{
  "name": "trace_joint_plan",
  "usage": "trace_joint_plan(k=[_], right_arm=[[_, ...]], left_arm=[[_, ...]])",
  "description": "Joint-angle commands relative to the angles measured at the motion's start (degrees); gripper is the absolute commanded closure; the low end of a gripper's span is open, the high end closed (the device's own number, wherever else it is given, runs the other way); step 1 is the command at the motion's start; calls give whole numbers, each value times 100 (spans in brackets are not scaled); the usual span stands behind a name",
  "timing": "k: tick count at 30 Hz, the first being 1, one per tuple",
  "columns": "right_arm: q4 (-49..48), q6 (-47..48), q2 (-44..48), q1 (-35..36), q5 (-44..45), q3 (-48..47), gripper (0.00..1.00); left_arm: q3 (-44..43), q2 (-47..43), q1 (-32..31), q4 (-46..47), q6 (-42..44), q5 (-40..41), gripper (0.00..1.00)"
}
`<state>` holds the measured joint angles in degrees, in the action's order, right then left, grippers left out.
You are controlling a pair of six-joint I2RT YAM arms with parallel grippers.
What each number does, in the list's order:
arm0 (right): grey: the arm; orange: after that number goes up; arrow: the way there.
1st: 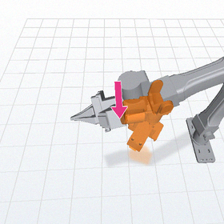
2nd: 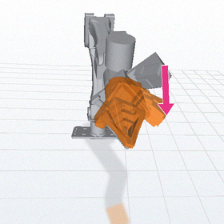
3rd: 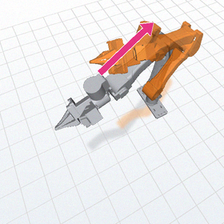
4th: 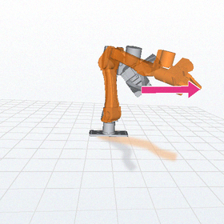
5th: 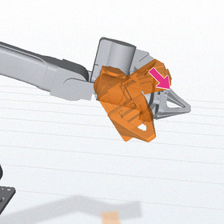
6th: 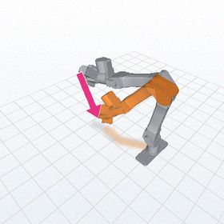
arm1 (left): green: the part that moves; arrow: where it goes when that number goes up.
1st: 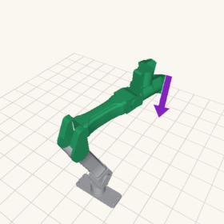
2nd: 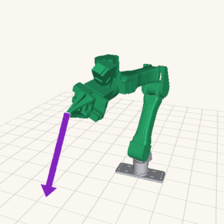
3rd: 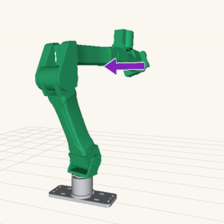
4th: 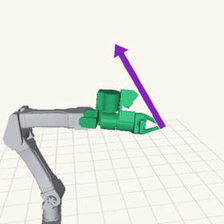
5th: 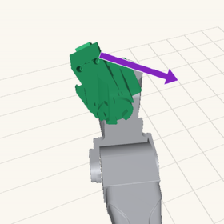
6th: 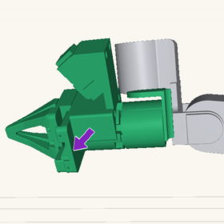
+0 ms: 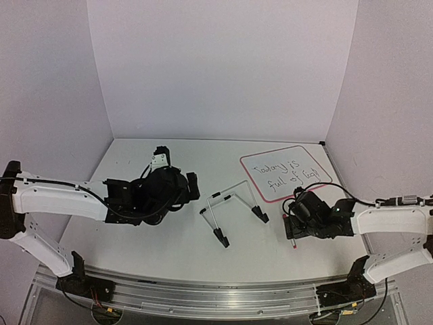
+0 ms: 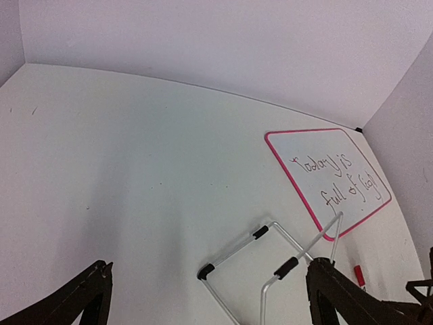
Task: Write a sentence on the whiteboard
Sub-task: Reset both arms
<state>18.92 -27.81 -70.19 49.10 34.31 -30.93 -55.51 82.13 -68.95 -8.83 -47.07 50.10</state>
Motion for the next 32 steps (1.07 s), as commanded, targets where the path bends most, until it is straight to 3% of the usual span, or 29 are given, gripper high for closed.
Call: trace_joint_plan(k=[1,4,6,10,13,19,25,32], right_arm=[[1617,-193,69,-481,-357,-1372,11],[1913,-178,-74,-1421,-1121,-1792,11],[1980,-104,-115,-2051,-1282,-1889,8],[2122,-119,-107,-3538,-2194,-1937,6],[2125,57,58,-4284,-2113,-1829,6],[1942,565,1028,-4323,-1051,-1274,6],[1625,-42,1754,-4329,-1068,-603,5],[1492,-434,1813,-4323,-909,-463,6]], left_arm=[[-147,-266,981,-609,-536,-953,0],[-132,-420,1636,-896,-678,-1301,0],[9,-539,2181,-799,-534,-1960,0],[285,-464,3882,-839,-625,-3594,0],[328,-427,4374,-951,-520,-3687,0],[461,-647,4762,-1092,-331,-3400,0],[765,-972,4856,-731,9,-3141,0],[1005,-1187,4858,-521,135,-2810,0]])
